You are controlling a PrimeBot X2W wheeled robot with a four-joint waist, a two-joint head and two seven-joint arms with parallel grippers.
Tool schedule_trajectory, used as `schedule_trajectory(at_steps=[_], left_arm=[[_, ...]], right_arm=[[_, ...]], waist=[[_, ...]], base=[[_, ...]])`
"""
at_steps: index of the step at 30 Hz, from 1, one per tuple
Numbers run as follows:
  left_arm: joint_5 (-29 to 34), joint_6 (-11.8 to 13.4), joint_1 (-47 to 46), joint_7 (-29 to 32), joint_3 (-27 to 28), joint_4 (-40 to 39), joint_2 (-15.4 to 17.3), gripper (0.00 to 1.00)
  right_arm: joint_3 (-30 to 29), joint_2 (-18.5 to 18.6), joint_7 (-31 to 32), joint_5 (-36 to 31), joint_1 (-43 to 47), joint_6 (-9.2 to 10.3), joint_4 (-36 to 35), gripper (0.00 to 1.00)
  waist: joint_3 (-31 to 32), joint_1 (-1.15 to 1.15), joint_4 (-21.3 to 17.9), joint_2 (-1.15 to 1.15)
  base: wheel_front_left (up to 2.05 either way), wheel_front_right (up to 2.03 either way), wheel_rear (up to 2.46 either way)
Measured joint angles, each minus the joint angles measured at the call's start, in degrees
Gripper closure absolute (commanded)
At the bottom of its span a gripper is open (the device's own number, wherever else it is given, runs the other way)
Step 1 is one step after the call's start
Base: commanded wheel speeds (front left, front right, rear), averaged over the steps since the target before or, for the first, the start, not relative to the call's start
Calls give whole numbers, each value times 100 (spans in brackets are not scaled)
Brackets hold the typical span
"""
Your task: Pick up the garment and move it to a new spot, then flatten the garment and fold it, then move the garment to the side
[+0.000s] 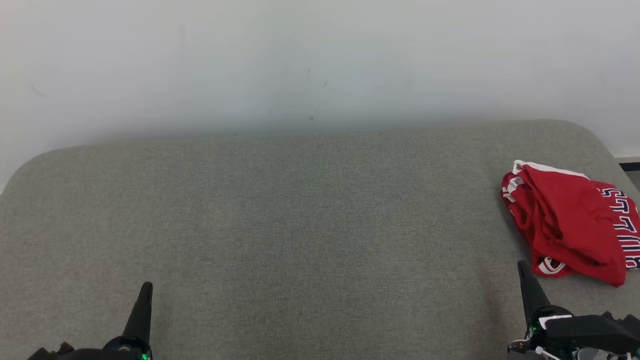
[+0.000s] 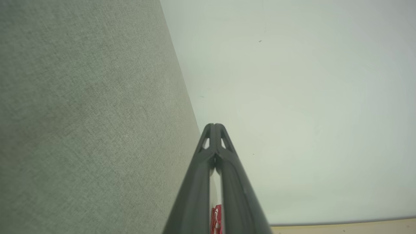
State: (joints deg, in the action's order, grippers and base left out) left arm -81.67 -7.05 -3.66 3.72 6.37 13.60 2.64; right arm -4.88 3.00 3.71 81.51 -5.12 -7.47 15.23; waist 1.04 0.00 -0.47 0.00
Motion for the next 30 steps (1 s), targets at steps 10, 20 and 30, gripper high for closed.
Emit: schedule_trajectory(at_steps=[10,20,30], left_arm=[[-416,-4,-91,115,2,19,3,100],[-795,-16,-176,215,5,40,5,100],[-1060,-36,-230,283,7,46,8,100]], right_arm=[[-65,-2,121,428,-51,0,-49,100],[-126,-4,220,818,-73,0,-89,100],[-167,-5,286,1085,-87,0,-118,100]], waist=[[-45,0,17,0],[-90,0,34,0],[-122,0,47,0]], base=[[0,0,0],[0,0,0],[0,0,0]])
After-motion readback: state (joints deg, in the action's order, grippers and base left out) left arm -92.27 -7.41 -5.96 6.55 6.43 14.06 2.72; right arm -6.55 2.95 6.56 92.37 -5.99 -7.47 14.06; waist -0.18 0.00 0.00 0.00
